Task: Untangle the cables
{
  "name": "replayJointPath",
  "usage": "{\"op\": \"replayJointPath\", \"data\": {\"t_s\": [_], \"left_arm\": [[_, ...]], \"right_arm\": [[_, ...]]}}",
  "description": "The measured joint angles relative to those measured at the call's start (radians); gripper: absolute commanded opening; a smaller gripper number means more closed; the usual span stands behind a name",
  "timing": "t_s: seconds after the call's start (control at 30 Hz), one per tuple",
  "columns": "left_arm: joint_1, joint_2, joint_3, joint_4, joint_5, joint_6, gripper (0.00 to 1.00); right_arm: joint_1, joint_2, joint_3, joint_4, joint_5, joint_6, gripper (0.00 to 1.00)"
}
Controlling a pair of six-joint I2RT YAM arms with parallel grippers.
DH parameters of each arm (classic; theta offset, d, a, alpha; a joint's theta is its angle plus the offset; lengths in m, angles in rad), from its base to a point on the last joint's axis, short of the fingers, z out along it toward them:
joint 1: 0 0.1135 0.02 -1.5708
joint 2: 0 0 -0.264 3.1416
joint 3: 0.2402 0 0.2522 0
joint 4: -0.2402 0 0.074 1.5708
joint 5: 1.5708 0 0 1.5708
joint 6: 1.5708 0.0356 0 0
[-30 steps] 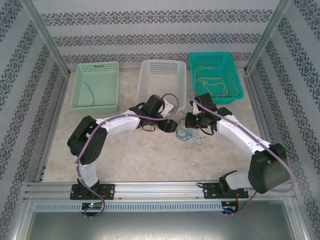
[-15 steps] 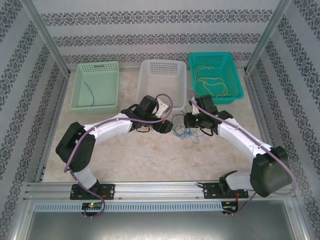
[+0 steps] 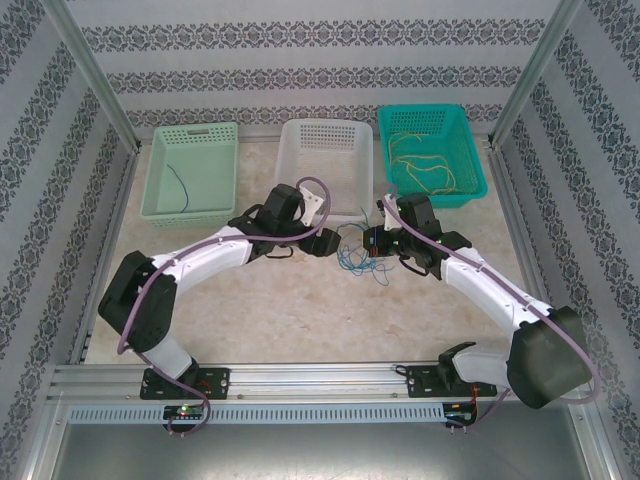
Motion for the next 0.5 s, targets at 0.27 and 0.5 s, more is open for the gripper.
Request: {"op": "replayJointPath", "data": {"t_s": [0.27, 0.5], "left_arm": [[-0.001, -0.030, 0.022, 0.050, 0.163, 0.063, 0.76], [-0.001, -0.006, 0.050, 0.038, 0.214, 0.132, 0.76]], "right_arm": [[0.000, 0.010, 0.001, -0.010, -0.031, -0.028, 0.00], [-0.014, 0.010, 0.001, -0.018, -0.054, -0.037, 0.00]]}}
